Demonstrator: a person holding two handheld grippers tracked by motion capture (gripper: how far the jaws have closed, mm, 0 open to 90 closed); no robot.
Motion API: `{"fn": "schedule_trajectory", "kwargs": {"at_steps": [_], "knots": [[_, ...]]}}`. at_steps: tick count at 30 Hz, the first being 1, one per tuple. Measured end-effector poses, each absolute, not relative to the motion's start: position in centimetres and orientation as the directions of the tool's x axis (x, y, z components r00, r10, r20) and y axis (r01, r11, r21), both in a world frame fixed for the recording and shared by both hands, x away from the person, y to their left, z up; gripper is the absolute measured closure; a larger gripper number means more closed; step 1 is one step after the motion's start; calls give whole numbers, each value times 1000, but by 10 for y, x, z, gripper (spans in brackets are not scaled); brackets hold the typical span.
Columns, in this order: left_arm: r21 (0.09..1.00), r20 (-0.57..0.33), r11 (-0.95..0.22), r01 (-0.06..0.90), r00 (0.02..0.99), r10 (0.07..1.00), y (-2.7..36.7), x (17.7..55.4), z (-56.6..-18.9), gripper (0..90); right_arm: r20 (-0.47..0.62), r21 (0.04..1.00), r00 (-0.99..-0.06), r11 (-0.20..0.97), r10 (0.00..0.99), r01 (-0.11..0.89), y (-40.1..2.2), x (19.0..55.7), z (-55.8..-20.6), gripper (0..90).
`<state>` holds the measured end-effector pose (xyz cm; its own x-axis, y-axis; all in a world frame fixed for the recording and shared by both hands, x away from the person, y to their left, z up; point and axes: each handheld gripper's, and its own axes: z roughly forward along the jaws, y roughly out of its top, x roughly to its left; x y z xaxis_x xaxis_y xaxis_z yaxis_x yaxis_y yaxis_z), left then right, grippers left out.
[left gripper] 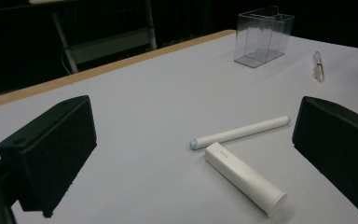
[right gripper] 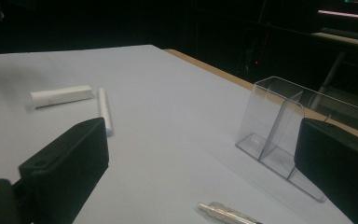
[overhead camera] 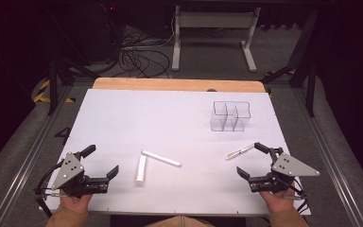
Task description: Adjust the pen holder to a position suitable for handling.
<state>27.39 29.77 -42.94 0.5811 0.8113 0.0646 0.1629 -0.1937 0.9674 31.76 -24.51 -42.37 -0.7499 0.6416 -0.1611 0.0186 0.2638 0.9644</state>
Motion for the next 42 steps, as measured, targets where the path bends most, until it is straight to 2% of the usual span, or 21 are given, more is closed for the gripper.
{"fn": "schedule_trajectory", "kwargs": {"at_steps": [26,42], "knots": [[968,90,-209,141,579,810,297,270,-427,5,-160,958,-753,285,638,39,-242,321,-423,44],[969,82,-199,144,576,813,297,270,-428,5,-155,948,-756,310,636,66,-238,339,-409,49]]}}
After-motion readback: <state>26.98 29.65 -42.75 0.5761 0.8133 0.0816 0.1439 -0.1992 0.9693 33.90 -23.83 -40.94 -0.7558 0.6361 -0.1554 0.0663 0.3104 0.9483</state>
